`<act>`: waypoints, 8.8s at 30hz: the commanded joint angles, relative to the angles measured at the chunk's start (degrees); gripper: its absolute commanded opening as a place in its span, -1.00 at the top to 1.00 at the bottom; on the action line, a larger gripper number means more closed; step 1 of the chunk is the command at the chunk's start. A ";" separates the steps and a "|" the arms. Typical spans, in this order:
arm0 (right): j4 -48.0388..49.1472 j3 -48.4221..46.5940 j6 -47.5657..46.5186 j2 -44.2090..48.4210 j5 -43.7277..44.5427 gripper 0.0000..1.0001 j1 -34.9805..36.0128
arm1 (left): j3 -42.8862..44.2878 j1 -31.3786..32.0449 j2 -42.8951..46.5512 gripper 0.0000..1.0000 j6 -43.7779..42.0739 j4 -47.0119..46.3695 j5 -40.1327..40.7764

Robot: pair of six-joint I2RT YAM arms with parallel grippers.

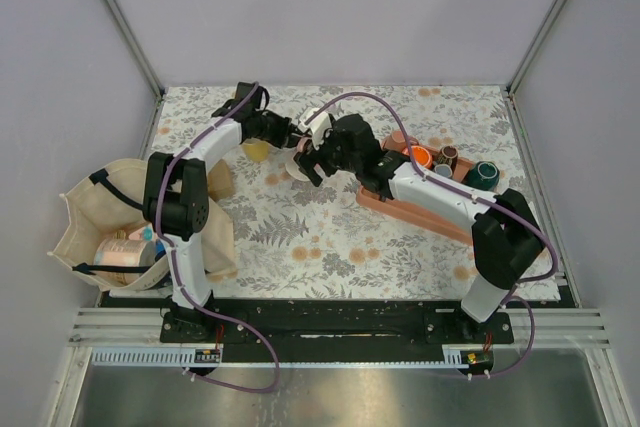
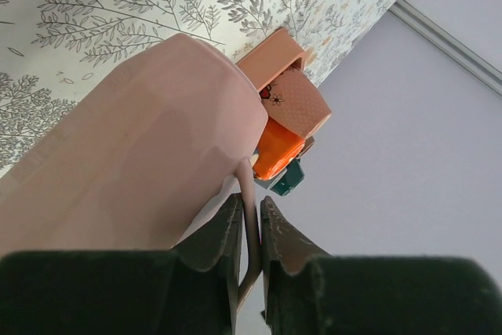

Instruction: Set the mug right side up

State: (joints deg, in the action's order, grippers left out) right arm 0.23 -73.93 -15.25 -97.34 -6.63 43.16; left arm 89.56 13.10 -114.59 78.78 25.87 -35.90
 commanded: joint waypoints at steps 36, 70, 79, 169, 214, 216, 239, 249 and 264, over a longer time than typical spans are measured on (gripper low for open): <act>3.83 -6.48 10.14 -6.64 17.53 1.00 -0.17 | 0.87 0.97 13.86 -0.21 7.81 13.51 12.25; -28.80 -27.06 36.16 -11.29 11.38 1.00 -8.88 | 4.84 18.10 13.60 0.09 -71.58 4.19 34.75; -27.04 -25.30 38.18 -11.03 3.39 1.00 -10.20 | 1.58 18.45 12.11 0.20 -75.70 -2.84 43.11; -41.53 -1.22 8.57 22.10 -11.24 -0.99 -24.70 | 34.90 1.66 -4.26 -0.08 -90.56 22.03 29.66; -38.64 -0.60 22.79 12.27 3.47 -0.56 -30.86 | -2.45 1.93 31.00 -0.49 -72.98 9.73 19.72; -38.55 -1.47 24.38 10.34 5.04 -0.55 -29.02 | -3.16 1.93 31.70 -0.49 -73.07 9.55 20.17; -42.33 -7.63 36.78 -2.86 28.51 -0.18 -21.80 | -2.28 2.01 33.46 -0.52 -76.23 11.13 24.12; -36.98 -3.24 34.76 -3.03 27.82 -0.23 -21.71 | -1.05 2.01 32.58 -0.52 -76.23 11.75 23.60; -30.21 2.39 31.16 -3.38 26.06 -0.29 -21.71 | 0.18 2.01 31.35 -0.52 -76.67 11.84 23.77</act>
State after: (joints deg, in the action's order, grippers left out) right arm -35.07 -71.94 17.47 -99.94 20.64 21.28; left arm 86.87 15.05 -82.63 2.90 39.40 -12.99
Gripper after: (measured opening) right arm 0.703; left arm 0.759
